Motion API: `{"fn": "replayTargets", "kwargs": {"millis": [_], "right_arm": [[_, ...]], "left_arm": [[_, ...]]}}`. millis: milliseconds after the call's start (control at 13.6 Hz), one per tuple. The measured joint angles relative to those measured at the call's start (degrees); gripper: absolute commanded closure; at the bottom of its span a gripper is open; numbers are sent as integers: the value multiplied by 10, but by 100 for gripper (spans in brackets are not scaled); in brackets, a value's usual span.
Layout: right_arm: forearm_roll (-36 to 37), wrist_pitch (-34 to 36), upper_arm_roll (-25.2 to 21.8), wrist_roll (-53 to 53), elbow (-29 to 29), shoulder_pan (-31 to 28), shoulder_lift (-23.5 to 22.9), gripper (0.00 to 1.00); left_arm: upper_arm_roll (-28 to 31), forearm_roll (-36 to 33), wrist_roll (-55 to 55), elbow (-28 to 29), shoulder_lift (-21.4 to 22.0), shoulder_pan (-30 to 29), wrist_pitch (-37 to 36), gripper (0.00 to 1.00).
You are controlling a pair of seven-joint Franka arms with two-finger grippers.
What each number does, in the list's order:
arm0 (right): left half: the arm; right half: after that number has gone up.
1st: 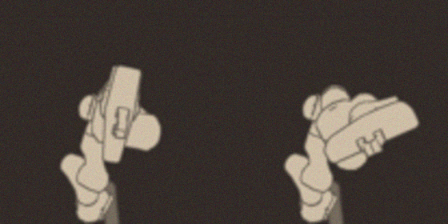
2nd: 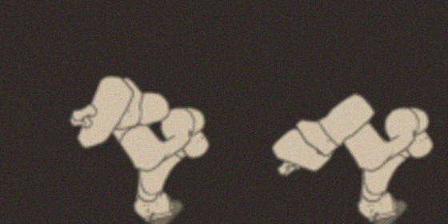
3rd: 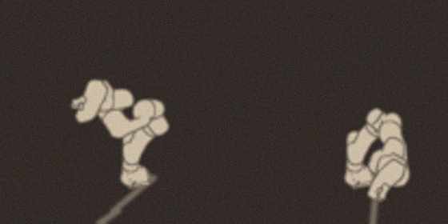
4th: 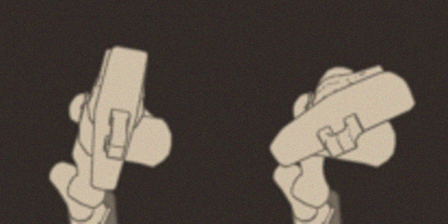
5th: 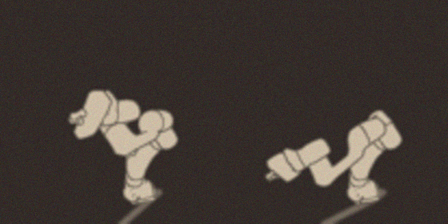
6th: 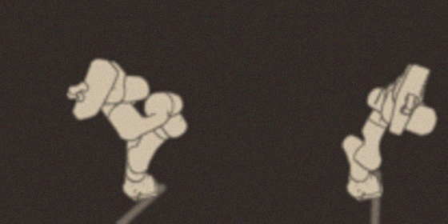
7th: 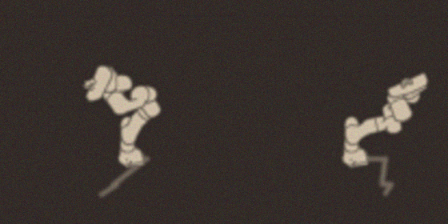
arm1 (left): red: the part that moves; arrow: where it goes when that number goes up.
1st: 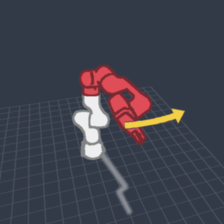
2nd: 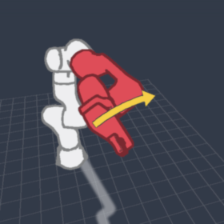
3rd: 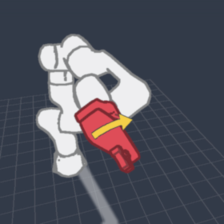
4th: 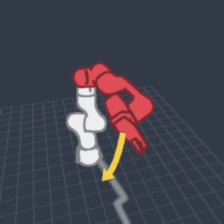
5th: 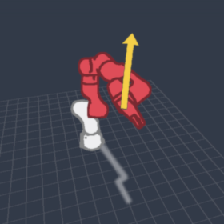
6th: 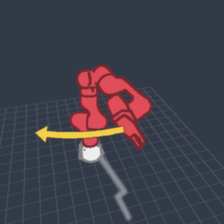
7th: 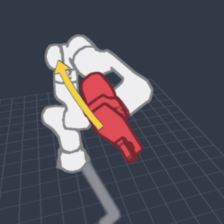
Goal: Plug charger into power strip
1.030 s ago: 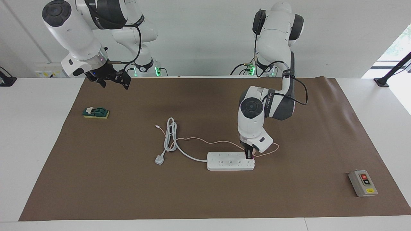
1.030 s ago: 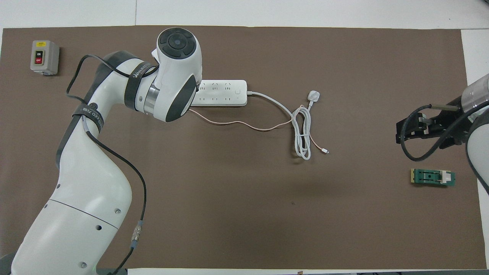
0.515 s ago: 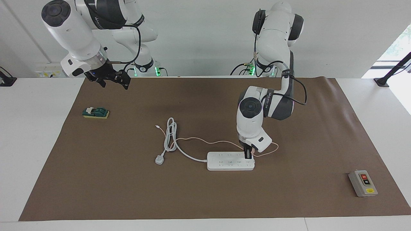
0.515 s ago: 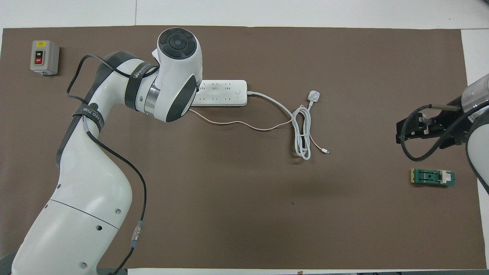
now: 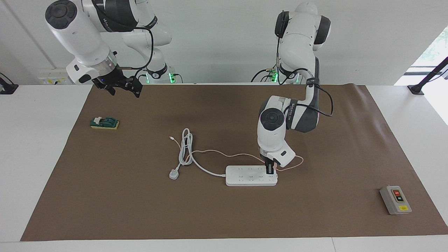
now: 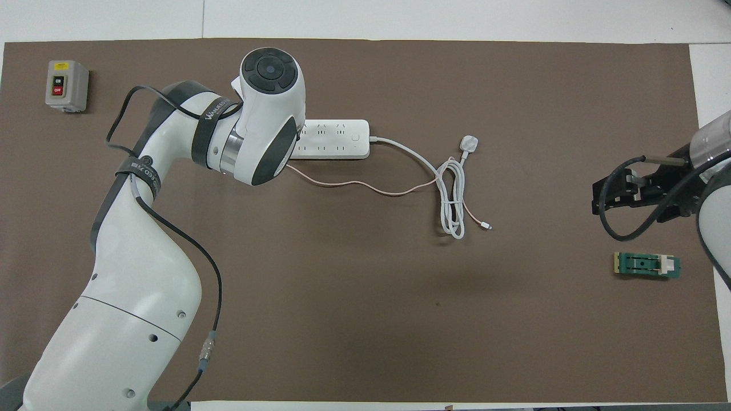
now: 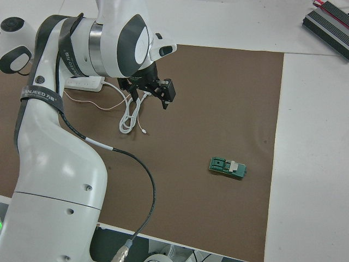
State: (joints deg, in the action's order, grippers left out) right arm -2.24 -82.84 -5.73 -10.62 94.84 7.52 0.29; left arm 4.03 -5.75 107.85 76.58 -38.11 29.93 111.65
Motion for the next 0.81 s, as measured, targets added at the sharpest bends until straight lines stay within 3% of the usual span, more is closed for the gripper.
{"fn": "replayTargets", "kwargs": {"millis": [809], "right_arm": [[0,0,0,0,0,0,0,0]], "left_arm": [[3,0,19,29,15,3,27,100]]}}
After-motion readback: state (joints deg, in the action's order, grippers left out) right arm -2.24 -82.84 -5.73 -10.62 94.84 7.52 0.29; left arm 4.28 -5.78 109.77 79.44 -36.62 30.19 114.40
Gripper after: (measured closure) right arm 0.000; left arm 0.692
